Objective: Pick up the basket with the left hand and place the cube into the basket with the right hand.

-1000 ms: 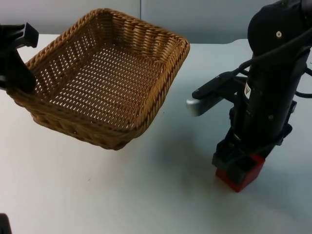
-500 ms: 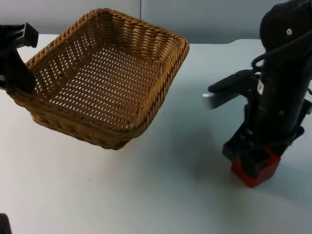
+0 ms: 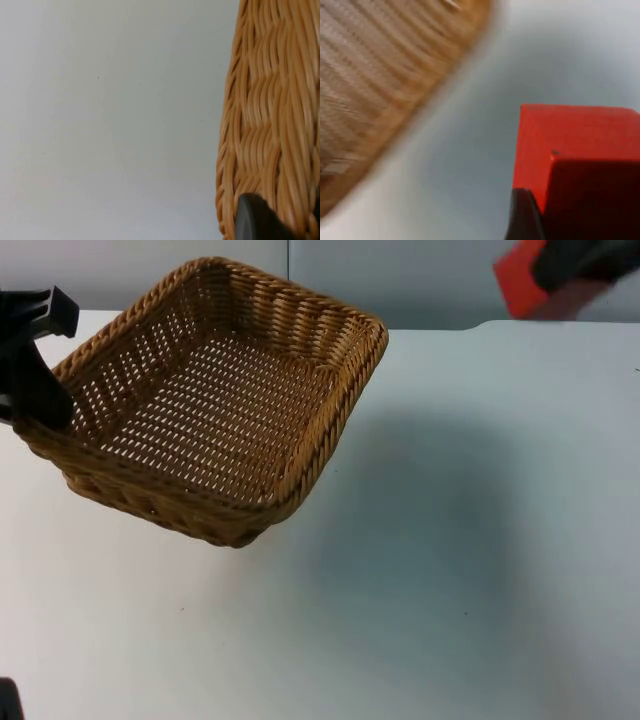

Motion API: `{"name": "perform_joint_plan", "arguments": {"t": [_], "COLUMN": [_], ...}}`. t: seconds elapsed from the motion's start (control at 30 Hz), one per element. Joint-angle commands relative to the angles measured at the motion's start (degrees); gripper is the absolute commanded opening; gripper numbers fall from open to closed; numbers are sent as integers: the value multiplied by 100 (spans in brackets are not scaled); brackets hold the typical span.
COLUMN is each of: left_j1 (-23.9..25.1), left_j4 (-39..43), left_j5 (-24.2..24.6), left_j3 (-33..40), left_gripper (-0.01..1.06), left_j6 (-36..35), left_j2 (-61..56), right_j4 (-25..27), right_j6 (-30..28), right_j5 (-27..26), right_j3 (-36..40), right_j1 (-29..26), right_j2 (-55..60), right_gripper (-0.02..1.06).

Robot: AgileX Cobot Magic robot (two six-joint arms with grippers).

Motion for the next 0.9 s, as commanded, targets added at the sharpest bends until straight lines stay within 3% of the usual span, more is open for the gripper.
{"name": "perform_joint_plan", "arguments": {"t": [0.0,0.23,0.37,0.6,0.87], "left_j1": [20,20,20,20,20], "left_j4": [-159,-159,-159,-159,-159], "left_j5": [-91,-105,-105,-117,-127], "left_j3": [-51,-51,-51,-51,-51], "left_gripper": [0,0,0,0,0], "left_j6": [-26,-26,-26,-26,-26], "left_j2": [-71,-71,-71,-71,-71], "right_j4": [1235,1291,1424,2367,2344], "right_j6": [-923,-1150,-1174,-1656,-1338], "right_j5": [243,-153,-292,-382,-382], "right_j3": [-327,-512,-512,-1138,-2134], "right_j1": [226,1081,1185,1261,1435], "right_j2": [-63,396,885,1688,2221], "right_gripper": [0,0,0,1,12]}}
